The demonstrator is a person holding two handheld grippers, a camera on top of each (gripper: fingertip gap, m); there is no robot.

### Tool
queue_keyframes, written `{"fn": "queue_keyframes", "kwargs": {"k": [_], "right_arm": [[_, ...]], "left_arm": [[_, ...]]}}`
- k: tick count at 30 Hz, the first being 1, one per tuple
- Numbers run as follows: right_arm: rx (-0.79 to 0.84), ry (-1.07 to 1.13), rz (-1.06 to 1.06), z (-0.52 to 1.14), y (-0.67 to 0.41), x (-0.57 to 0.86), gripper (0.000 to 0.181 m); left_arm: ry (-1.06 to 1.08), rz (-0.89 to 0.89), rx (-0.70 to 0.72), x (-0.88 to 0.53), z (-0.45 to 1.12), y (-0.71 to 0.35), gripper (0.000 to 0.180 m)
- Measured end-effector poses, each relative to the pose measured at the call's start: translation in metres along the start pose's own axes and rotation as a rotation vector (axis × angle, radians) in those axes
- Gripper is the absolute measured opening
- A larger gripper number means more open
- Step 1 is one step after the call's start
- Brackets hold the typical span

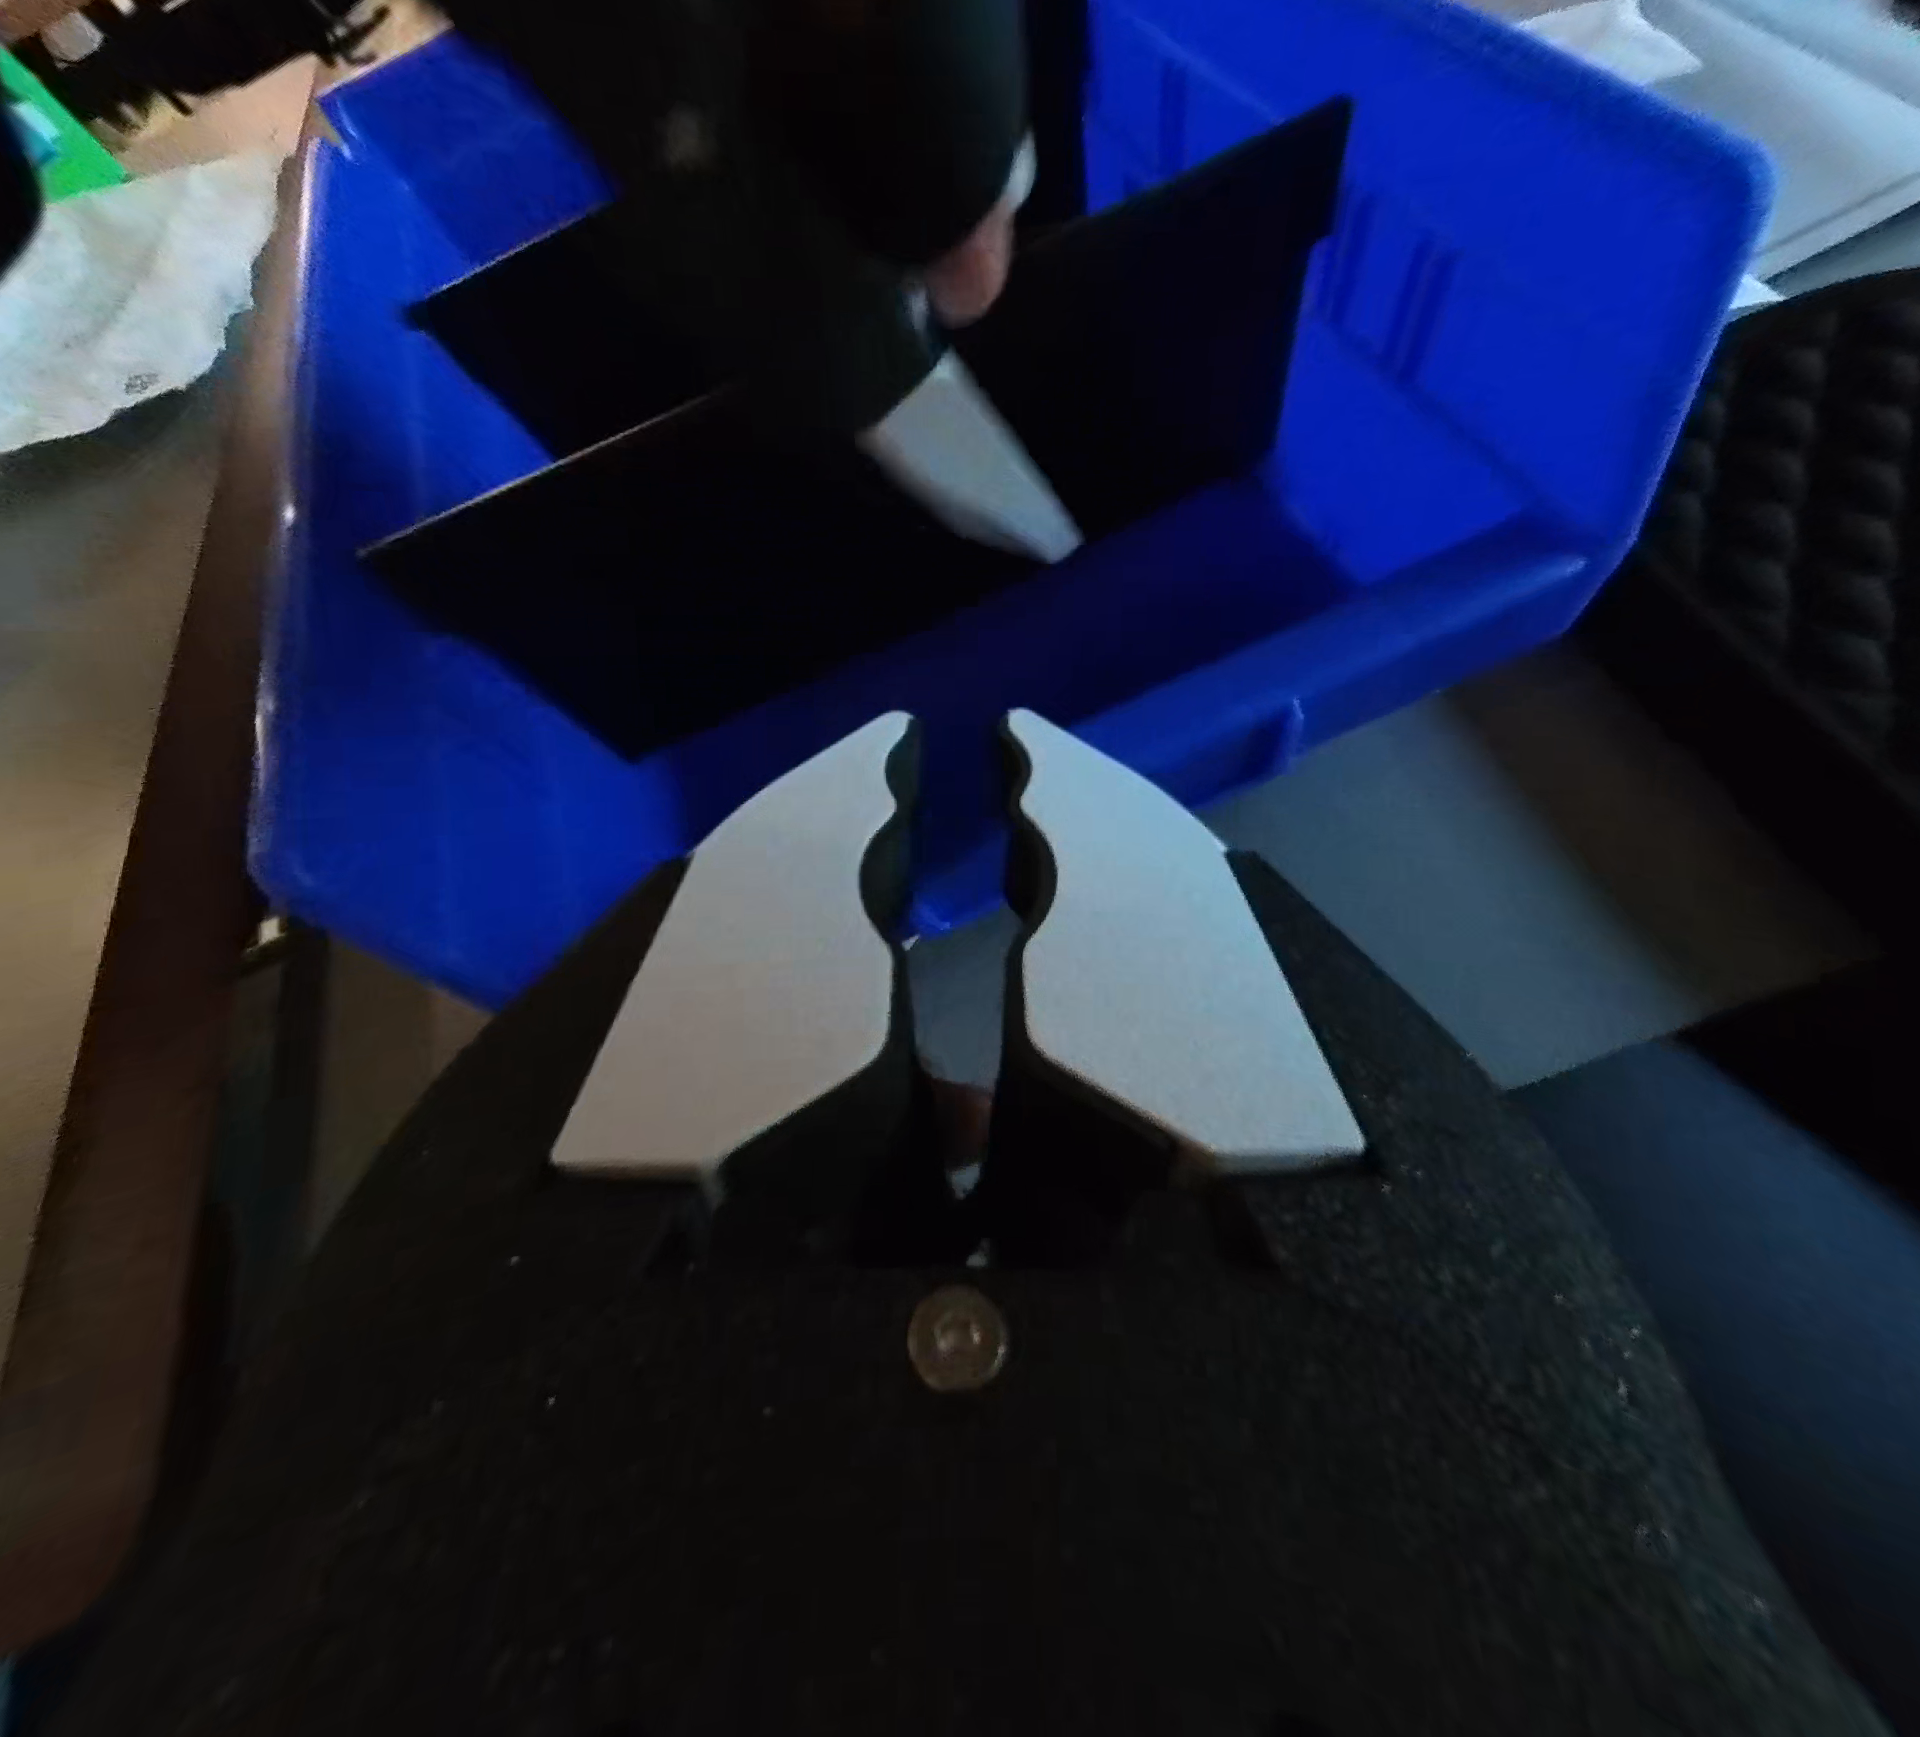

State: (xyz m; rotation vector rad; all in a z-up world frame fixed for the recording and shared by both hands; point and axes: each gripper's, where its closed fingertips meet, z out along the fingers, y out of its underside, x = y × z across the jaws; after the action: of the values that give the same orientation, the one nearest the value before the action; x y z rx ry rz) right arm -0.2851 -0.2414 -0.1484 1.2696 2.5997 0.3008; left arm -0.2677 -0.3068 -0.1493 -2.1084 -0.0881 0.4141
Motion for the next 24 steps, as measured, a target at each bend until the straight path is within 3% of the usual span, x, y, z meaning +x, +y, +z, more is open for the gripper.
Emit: {"fn": "queue_keyframes", "kwargs": {"k": [6,10,15,24], "right_arm": [[0.081,-0.016,-0.069,0.001,0.040,0.002,0.042],[0.140,0.061,-0.167,0.011,0.047,0.008,0.001],[0.124,0.059,-0.144,0.002,0.049,0.002,0.001],[0.113,0.050,-0.126,0.007,0.048,0.000,0.001]], "left_arm": [[0.000,0.022,-0.006,0.001,0.000,0.000,0.011],[0.026,-0.019,-0.053,0.004,0.001,0.001,0.011],[0.055,-0.093,-0.067,0.005,-0.004,-0.002,0.011],[0.034,-0.065,-0.095,0.006,0.000,0.003,0.010]]}}
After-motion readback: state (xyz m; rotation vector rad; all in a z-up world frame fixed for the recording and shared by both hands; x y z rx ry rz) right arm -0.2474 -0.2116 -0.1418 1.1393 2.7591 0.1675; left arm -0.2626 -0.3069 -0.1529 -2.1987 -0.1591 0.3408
